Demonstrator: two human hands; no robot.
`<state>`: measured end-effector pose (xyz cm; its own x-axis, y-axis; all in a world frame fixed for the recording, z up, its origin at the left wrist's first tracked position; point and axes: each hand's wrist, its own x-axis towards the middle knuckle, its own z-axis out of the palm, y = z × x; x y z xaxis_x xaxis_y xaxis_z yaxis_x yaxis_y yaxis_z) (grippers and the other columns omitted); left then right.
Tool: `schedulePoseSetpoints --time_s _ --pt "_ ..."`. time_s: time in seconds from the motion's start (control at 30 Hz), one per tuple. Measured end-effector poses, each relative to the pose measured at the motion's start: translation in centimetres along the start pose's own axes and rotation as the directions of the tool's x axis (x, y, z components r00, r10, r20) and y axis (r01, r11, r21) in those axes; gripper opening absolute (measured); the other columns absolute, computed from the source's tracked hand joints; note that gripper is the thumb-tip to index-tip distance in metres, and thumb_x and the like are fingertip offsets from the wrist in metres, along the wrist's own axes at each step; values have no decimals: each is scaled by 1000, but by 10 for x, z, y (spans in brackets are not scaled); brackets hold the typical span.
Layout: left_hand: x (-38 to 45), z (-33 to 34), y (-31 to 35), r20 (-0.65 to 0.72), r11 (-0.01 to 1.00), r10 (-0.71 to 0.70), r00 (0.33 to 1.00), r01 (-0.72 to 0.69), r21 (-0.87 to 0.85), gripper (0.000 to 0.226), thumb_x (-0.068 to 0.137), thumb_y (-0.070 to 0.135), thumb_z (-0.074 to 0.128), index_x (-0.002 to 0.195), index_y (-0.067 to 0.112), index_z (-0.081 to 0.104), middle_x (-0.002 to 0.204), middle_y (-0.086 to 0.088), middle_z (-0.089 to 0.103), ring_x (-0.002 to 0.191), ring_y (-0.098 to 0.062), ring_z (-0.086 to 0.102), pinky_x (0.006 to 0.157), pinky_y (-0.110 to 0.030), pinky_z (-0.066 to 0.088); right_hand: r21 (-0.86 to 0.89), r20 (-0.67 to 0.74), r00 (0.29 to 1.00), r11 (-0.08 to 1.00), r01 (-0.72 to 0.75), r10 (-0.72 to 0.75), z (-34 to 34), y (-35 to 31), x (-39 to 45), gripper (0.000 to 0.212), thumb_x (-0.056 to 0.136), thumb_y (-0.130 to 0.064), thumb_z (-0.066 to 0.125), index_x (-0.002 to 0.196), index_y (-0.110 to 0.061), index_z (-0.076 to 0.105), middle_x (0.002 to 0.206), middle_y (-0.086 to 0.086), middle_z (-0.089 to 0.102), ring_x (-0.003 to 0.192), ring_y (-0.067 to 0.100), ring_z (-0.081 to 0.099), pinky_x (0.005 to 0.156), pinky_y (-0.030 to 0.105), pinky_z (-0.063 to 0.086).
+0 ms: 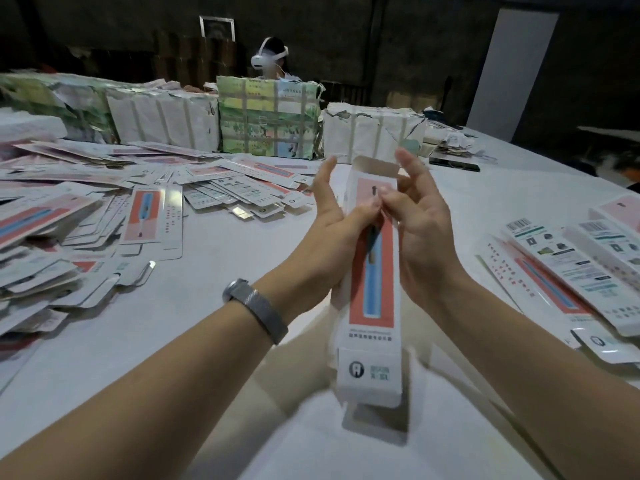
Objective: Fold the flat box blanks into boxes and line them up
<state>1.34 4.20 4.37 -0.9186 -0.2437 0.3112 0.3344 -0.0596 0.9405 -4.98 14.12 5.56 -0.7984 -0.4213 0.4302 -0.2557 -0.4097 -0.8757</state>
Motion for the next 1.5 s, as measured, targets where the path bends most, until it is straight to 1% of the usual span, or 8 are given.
schedulePoseSetpoints --time_s 0.13,0.37,0.5,0.8,0.97,1.13,1.27,1.5 --pt "0 4 -6 13 999 37 999 -37 7 35 107 26 48 137 35 35 74 7 70 70 -12 71 63 -23 56 -30 6 1000 1000 0 0 -5 -1 -3 18 98 -6 51 103 -16 66 88 0 72 79 18 68 76 33 59" --pt "-15 -2 -5 65 979 120 991 -129 158 38 107 27 44 141 40 33 94 7 69 80 -7 68 72 -24 55 25 -10 1000 999 -25 26 0 -7 -2 23 93 -19 63 72 -13 54 75 3 67 75 18 64 71 32 52" --pt "-19 3 1 72 975 125 989 -136 176 47 106 32 46 146 49 27 102 11 67 85 -6 71 71 -21 56 -64 9 1000 998 10 -9 -2 -10 -5 4 82 -20 64 80 -16 65 74 1 62 72 16 60 68 31 53" --pt "-24 0 5 115 970 129 985 -149 190 53 101 38 46 146 53 23 87 22 69 76 -3 70 67 -17 54 -133 -33 997 989 68 -73 -3 -14 -2 6 77 -13 65 73 -13 70 65 0 64 65 15 57 63 25 50" --pt "-24 -2 6 157 968 129 979 -159 193 58 94 41 45 146 55 24 87 20 67 77 -4 68 69 -18 54 -103 -38 998 994 46 -50 -3 -17 -1 10 77 -14 65 69 -18 70 68 3 63 69 20 57 70 34 50" --pt "-23 -4 5 177 970 131 976 -163 182 61 95 39 47 149 55 24 100 10 69 81 -8 69 70 -19 55 -85 -19 1000 996 23 -24 -5 -21 1 9 77 -15 64 69 -17 70 71 6 64 74 25 58 75 43 51" --pt "-23 -5 6 165 979 145 976 -166 121 52 97 32 48 144 50 34 96 -17 63 71 -12 65 68 -23 56 -52 41 999 999 -9 11 -7 -22 3 8 77 -14 64 72 -14 71 73 9 63 73 25 58 71 37 52" --pt "-25 -5 8 196 993 110 974 -115 11 38 98 25 47 132 39 41 82 -11 62 61 -12 64 57 -21 53 -102 145 989 995 -21 36 -17 -29 9 19 80 -10 63 65 -17 71 63 1 60 61 15 58 58 25 51"
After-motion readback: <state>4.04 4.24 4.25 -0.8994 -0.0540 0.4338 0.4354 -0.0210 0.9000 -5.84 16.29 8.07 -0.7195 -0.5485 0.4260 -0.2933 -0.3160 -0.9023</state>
